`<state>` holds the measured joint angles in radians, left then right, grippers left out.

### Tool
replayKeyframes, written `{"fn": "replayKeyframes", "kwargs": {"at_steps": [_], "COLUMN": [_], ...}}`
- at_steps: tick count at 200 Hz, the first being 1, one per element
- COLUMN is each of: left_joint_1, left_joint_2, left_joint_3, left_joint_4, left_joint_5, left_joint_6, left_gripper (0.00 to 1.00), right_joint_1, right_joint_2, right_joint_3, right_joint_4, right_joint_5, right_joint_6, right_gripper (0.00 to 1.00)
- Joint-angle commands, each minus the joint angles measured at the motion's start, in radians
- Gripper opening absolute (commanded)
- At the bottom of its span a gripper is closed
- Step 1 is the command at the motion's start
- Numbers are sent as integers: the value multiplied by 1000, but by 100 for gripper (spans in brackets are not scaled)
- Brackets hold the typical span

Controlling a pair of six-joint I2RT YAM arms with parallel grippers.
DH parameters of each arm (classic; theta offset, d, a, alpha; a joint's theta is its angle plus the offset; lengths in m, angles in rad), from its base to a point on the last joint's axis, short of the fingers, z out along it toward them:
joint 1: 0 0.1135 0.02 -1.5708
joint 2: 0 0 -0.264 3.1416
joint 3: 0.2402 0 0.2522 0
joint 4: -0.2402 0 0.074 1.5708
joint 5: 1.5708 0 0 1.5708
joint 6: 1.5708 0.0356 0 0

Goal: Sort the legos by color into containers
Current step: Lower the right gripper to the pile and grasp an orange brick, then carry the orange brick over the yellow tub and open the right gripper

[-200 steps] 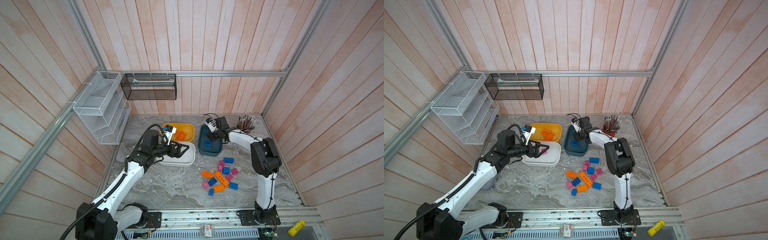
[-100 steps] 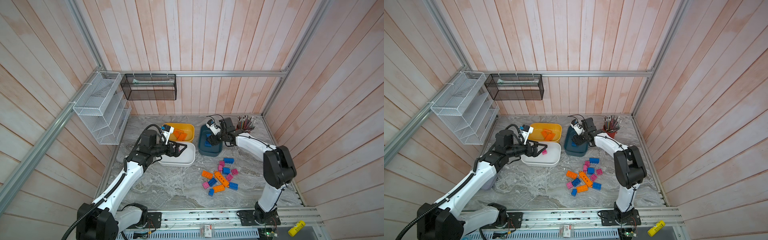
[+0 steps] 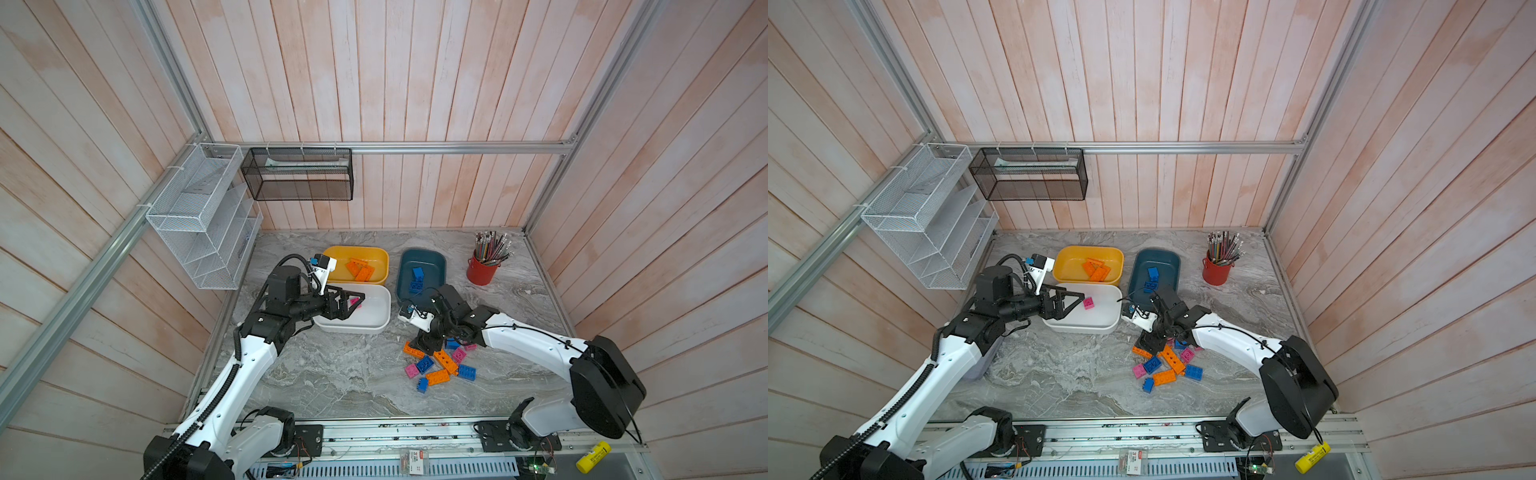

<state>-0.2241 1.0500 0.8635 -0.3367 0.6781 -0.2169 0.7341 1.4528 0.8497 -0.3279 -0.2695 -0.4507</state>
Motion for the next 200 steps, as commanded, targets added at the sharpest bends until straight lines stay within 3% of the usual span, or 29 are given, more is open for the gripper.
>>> {"fn": "replayKeyframes", "kwargs": {"at_steps": [1,29,74,90,116,139,174,200], "left_joint_1": [6,9,12,16,20,23,34,63], "left_joint_2": [-19,-24,-32,-35,-26,-21,-27,-30], "left_joint_3": [-21,-26,-35,-42,-46,-43,-14,8], "left_joint_4": [-20,-21,-30,-29,-30,-22,-29,-15], "left_joint_5": [26,24,15,17,20,27,18,17], "left_joint_6": [15,15,19,21,25,24,31,23], "left_gripper": [100,100,99,100,100,100,100,100], "right_joint_1": [44,51,60,58,58,48,22,-18], "right_joint_2": [45,114,187,206,209,209,122,67], "right_joint_3": [5,30,38,47,61,79,153,207], "right_joint_4": [-29,-18,-23,-44,-43,-52,-57,57], "right_joint_5": [24,95,110,144,139,134,85,46], "right_joint_6": [-47,-45,-46,-45,-31,-24,-18,3], "right_gripper": [79,78,74,68,47,36,32,32]}}
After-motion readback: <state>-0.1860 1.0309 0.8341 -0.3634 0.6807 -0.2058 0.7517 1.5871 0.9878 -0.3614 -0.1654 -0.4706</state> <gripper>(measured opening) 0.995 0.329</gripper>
